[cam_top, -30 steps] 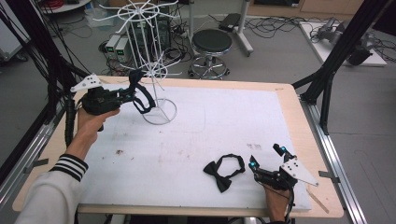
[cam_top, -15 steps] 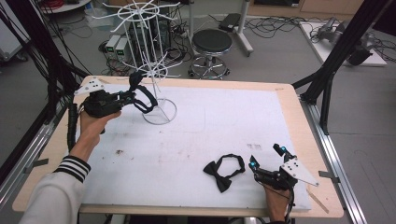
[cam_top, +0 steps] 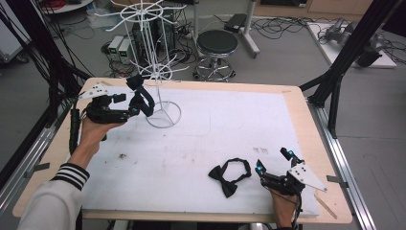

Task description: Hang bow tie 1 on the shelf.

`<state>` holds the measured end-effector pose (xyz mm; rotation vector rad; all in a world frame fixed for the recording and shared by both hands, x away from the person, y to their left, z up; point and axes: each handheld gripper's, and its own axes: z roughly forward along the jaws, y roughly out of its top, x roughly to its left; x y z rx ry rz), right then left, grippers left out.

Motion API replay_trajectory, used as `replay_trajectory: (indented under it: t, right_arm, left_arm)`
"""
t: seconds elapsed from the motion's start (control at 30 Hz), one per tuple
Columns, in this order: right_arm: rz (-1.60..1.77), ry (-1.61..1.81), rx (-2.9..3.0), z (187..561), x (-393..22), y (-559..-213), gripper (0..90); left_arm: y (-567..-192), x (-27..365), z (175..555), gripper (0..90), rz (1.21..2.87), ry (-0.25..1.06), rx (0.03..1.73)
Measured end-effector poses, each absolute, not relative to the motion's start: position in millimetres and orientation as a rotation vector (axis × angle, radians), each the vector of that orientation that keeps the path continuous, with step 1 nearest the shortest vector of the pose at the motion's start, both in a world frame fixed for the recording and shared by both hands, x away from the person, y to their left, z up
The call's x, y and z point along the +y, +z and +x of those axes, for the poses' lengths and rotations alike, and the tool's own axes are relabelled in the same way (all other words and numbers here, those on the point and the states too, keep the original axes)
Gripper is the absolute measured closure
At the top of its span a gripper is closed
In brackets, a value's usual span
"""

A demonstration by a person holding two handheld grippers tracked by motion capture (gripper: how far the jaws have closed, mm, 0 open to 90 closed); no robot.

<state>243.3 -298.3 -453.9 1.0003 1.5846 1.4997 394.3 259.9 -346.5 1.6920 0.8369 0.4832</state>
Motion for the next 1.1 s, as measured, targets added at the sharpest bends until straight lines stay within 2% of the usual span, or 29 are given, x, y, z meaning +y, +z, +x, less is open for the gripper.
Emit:
replay_trajectory:
  t: [0.13,0.67,1.1]
  right_arm:
    - [1.006,1.496,1.584,243.7,-297.9,-453.8,3.0]
    - [1.009,1.483,1.589,243.2,-297.0,-453.7,3.0]
    - [1.005,1.481,1.590,243.6,-296.7,-453.6,3.0]
  left_arm:
    - [-348.6,263.6,389.9,16.6,1.680,0.493,0.821]
    - [-352.3,261.8,372.1,6.9,1.681,0.486,0.748]
    - [-365.4,266.0,345.6,6.4,1.629,0.523,0.730]
